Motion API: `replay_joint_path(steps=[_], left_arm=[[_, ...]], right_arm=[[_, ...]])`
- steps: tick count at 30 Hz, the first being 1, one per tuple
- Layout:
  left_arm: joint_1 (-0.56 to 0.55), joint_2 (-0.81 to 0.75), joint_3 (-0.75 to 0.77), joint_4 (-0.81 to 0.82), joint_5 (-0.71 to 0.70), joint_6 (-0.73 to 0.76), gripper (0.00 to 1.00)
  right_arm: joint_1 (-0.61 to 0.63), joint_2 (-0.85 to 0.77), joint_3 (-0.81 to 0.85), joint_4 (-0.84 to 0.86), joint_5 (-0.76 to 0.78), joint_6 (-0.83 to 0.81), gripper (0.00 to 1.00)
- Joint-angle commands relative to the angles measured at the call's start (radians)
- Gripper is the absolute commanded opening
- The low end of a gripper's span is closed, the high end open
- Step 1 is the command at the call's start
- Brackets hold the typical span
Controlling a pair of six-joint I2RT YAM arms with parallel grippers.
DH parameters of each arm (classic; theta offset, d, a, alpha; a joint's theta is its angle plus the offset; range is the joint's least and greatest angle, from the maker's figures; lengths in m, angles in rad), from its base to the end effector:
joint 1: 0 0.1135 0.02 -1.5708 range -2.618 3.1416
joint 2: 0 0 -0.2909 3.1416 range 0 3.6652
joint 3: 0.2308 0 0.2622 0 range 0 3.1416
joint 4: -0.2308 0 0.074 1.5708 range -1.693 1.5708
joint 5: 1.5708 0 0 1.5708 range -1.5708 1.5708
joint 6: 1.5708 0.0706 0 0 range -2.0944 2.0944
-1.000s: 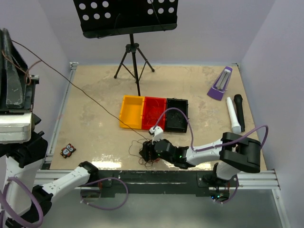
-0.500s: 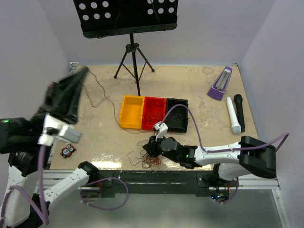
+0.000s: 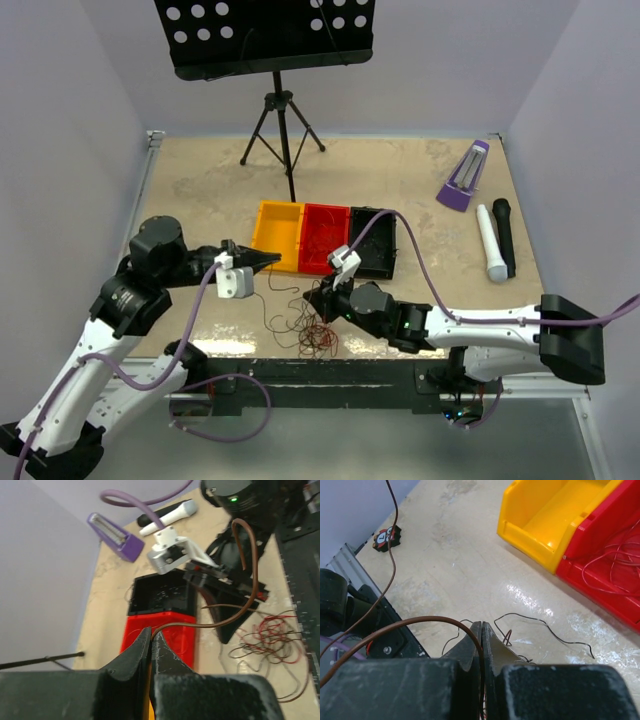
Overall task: Untangle the cables
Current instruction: Untie the cable.
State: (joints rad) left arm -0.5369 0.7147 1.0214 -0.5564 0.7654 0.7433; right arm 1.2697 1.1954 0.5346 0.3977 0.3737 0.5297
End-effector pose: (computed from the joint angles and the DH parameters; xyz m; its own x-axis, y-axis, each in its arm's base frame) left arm 0.1009 -0.1170 0.4075 0.4837 0.2800 -0.8293 0.8400 0.1179 0.5297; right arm 0.1096 0.2661 0.2385 -0.4630 0.0953 -0.8812 -0.6381 0.6543 0.4060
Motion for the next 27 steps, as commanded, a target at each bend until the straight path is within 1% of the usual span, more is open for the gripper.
replay_joint_path(steps=[1, 4, 6, 7, 9, 11, 12, 13, 16, 17, 19, 22, 27], left_arm=[[0.002, 0.015, -0.05, 0.021, 0.187, -0.116, 0.06], [0.003, 0.015, -0.125, 0.062, 0.276, -0.125, 0.09], [0.003, 0.003, -0.168, 0.11, 0.287, -0.122, 0.1], [0.003, -0.003, -0.19, 0.131, 0.285, -0.099, 0.11], [0.002, -0.014, -0.216, 0.144, 0.273, -0.001, 0.14], [0.003, -0.018, -0.241, 0.2, 0.241, 0.049, 0.17], [0.002, -0.018, -0.245, 0.223, 0.223, 0.082, 0.2], [0.002, -0.021, -0.251, 0.258, 0.215, 0.082, 0.22], [0.002, -0.044, -0.28, 0.306, 0.224, 0.149, 0.31], [0.003, -0.055, -0.296, 0.343, 0.219, 0.149, 0.37], [0.002, -0.083, -0.329, 0.398, 0.21, 0.149, 0.44], [0.003, -0.104, -0.345, 0.372, 0.235, 0.229, 0.45], [0.0, -0.087, -0.337, 0.319, 0.242, 0.275, 0.44]], right_arm=[[0.003, -0.026, 0.077, -0.033, 0.021, -0.057, 0.0], [0.003, -0.034, 0.103, -0.039, 0.024, -0.06, 0.0], [0.003, -0.036, 0.122, -0.043, 0.021, -0.063, 0.0], [0.003, -0.036, 0.133, -0.045, 0.013, -0.069, 0.0], [0.003, -0.03, 0.154, -0.049, 0.004, -0.076, 0.0], [0.005, -0.017, 0.171, -0.053, -0.012, -0.083, 0.0], [0.003, -0.005, 0.18, -0.056, -0.021, -0.086, 0.0], [0.003, 0.003, 0.191, -0.056, -0.03, -0.089, 0.0], [0.003, 0.027, 0.209, -0.059, -0.058, -0.091, 0.0], [0.003, 0.033, 0.214, -0.057, -0.064, -0.091, 0.0], [0.003, 0.038, 0.223, -0.059, -0.068, -0.092, 0.0], [0.003, 0.043, 0.238, -0.063, -0.076, -0.1, 0.0], [0.003, 0.049, 0.266, -0.076, -0.087, -0.112, 0.0]])
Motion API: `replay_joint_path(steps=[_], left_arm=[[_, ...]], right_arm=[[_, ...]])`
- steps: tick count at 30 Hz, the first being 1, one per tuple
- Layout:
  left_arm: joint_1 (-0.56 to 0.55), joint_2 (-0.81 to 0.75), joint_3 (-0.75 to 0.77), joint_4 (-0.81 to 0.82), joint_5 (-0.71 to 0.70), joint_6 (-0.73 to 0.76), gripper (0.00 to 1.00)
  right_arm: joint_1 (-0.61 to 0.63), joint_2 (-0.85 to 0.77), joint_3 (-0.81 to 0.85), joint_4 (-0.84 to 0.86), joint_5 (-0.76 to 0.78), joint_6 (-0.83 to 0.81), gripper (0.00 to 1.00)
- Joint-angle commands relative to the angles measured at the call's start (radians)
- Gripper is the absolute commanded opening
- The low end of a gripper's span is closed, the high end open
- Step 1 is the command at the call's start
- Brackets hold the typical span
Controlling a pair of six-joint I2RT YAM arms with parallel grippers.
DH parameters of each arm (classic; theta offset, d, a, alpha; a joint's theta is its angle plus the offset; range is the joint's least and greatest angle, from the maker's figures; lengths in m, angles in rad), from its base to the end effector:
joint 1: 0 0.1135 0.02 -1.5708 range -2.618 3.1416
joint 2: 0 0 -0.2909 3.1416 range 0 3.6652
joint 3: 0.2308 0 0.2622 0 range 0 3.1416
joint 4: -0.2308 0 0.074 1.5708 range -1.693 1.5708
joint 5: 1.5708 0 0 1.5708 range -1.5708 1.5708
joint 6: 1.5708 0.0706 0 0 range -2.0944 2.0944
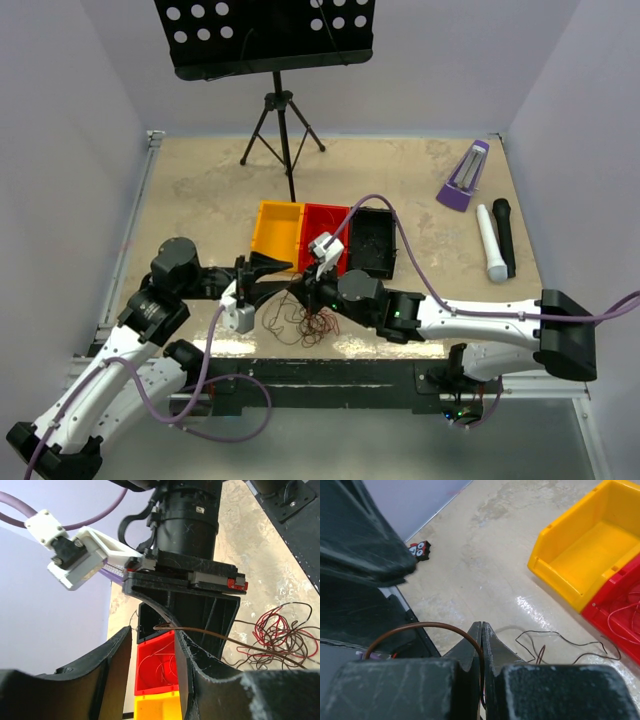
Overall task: Untangle the cables
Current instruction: Untie the cable.
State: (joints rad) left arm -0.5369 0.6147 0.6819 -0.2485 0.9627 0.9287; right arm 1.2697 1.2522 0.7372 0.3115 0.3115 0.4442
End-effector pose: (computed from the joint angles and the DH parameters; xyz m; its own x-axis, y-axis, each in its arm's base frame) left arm 0.0954 -0.1242 0.3376 0.6968 0.1177 -0.7076 0.7145 -0.0271 0.6991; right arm 0.1152 0.2981 0.2877 -0.4065 0.0702 -0.9109 -0.7147 0.5967 0.3649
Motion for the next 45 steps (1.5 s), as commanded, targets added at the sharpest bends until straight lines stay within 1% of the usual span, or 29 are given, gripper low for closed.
replay_joint_path(steps=[1, 4, 6, 11, 13, 15, 16, 17, 20, 25, 28, 29, 30, 31, 33, 36, 38, 42, 45], left_arm=[[0.003, 0.013, 0.001, 0.009, 0.054, 0.094, 0.43], [0.002, 0.011, 0.001, -0.006, 0.083, 0.107, 0.43], [0.002, 0.019, 0.014, -0.052, 0.097, 0.154, 0.42], [-0.002, 0.026, 0.027, -0.037, 0.116, 0.134, 0.41], [-0.005, 0.028, 0.036, -0.035, 0.131, 0.122, 0.33], [-0.008, 0.034, 0.048, -0.04, 0.14, 0.108, 0.16], [-0.006, 0.037, 0.056, -0.038, 0.14, 0.098, 0.05], [-0.006, 0.042, 0.062, -0.04, 0.139, 0.094, 0.0], [-0.008, 0.031, 0.076, -0.025, 0.123, 0.049, 0.0], [-0.008, 0.004, 0.074, 0.052, 0.119, -0.1, 0.0], [-0.008, -0.013, 0.071, 0.109, 0.076, -0.192, 0.0], [-0.008, -0.016, 0.073, 0.139, 0.042, -0.239, 0.0], [-0.008, -0.024, 0.076, 0.17, 0.007, -0.284, 0.0], [-0.008, -0.027, 0.083, 0.208, -0.042, -0.339, 0.0], [-0.008, -0.035, 0.1, 0.276, -0.117, -0.39, 0.0], [-0.008, -0.052, 0.113, 0.385, -0.229, -0.482, 0.0], [-0.006, -0.056, 0.126, 0.419, -0.283, -0.519, 0.0], [-0.008, -0.052, 0.177, 0.41, -0.305, -0.528, 0.0], [-0.008, -0.046, 0.218, 0.41, -0.308, -0.55, 0.0]], right_arm=[[0.003, -0.005, 0.07, 0.008, -0.025, -0.027, 0.0], [0.003, 0.003, 0.077, 0.005, -0.031, -0.032, 0.0], [0.003, 0.009, 0.08, 0.005, -0.035, -0.035, 0.0], [0.003, 0.047, 0.097, 0.008, -0.068, -0.041, 0.0], [0.003, 0.065, 0.106, 0.009, -0.075, -0.042, 0.0], [0.003, 0.07, 0.108, 0.018, -0.08, -0.042, 0.0], [0.003, 0.072, 0.11, 0.021, -0.08, -0.042, 0.0], [0.003, 0.075, 0.11, 0.023, -0.08, -0.041, 0.0], [0.003, 0.078, 0.107, 0.029, -0.084, -0.036, 0.0], [0.003, 0.093, 0.108, 0.038, -0.1, -0.032, 0.0], [0.003, 0.104, 0.111, 0.032, -0.103, -0.032, 0.0], [0.003, 0.105, 0.108, 0.029, -0.101, -0.03, 0.05], [0.003, 0.105, 0.103, 0.028, -0.098, -0.024, 0.16], [0.003, 0.104, 0.093, 0.029, -0.094, -0.021, 0.2], [0.005, 0.101, 0.068, 0.044, -0.081, -0.007, 0.22], [0.003, 0.099, 0.028, 0.073, -0.06, 0.02, 0.28], [0.003, 0.101, 0.007, 0.089, -0.049, 0.04, 0.31], [0.003, 0.11, -0.038, 0.127, -0.046, 0.08, 0.31], [0.003, 0.136, -0.068, 0.146, -0.043, 0.103, 0.29]])
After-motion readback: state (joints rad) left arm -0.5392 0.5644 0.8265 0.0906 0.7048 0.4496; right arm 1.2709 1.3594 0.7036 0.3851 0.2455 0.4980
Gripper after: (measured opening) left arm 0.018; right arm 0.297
